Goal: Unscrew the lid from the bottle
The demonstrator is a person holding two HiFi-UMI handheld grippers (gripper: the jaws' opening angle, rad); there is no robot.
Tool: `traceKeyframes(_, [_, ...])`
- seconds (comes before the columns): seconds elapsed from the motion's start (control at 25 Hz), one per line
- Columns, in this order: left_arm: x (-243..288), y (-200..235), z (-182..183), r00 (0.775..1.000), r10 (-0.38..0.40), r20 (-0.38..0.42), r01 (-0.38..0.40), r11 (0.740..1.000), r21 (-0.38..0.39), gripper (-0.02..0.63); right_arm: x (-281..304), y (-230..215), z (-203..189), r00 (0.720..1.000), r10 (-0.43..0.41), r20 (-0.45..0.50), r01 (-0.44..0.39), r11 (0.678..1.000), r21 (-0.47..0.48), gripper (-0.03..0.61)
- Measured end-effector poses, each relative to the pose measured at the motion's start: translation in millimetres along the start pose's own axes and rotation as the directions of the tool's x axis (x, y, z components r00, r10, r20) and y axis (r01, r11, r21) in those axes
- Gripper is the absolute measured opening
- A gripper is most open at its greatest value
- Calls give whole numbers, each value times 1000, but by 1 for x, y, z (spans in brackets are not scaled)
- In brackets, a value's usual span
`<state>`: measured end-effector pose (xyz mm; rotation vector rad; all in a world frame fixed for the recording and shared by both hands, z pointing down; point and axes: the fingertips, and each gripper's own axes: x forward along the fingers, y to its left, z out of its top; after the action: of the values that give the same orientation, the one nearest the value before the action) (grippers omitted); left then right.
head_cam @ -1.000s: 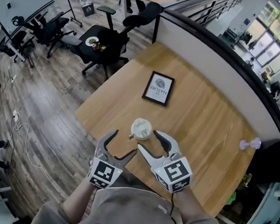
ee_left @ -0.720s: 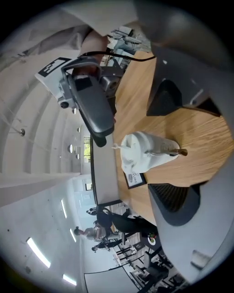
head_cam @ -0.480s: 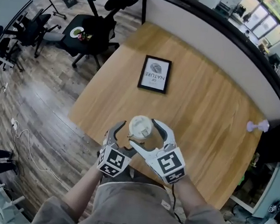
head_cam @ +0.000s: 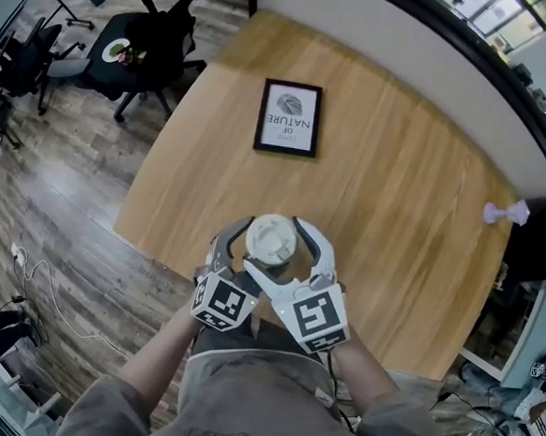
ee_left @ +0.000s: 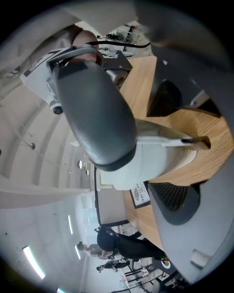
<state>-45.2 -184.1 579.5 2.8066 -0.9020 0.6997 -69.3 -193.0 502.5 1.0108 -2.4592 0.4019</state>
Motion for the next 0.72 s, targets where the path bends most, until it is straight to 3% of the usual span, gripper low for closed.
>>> traceKeyframes(0.2, [4, 4, -6, 1000, -8, 13, 8, 1000, 13, 378, 4, 1, 1, 999, -19, 31, 19, 1000, -2, 423])
traceKeyframes(0.44, [4, 3, -5, 998, -24, 59, 23, 1000, 8, 373, 3, 0, 1, 999, 2, 35, -1, 1000, -27, 422])
traceKeyframes(0.6, [4, -1, -5, 995, -57, 79, 54, 998, 38, 371, -2, 3, 0, 992, 116, 39, -113, 991, -70, 423])
traceKeyframes(0.72, [4, -3, -4, 992, -85, 89, 79, 995, 65, 370, -5, 5, -2, 970, 243, 7, -239, 958, -158, 423])
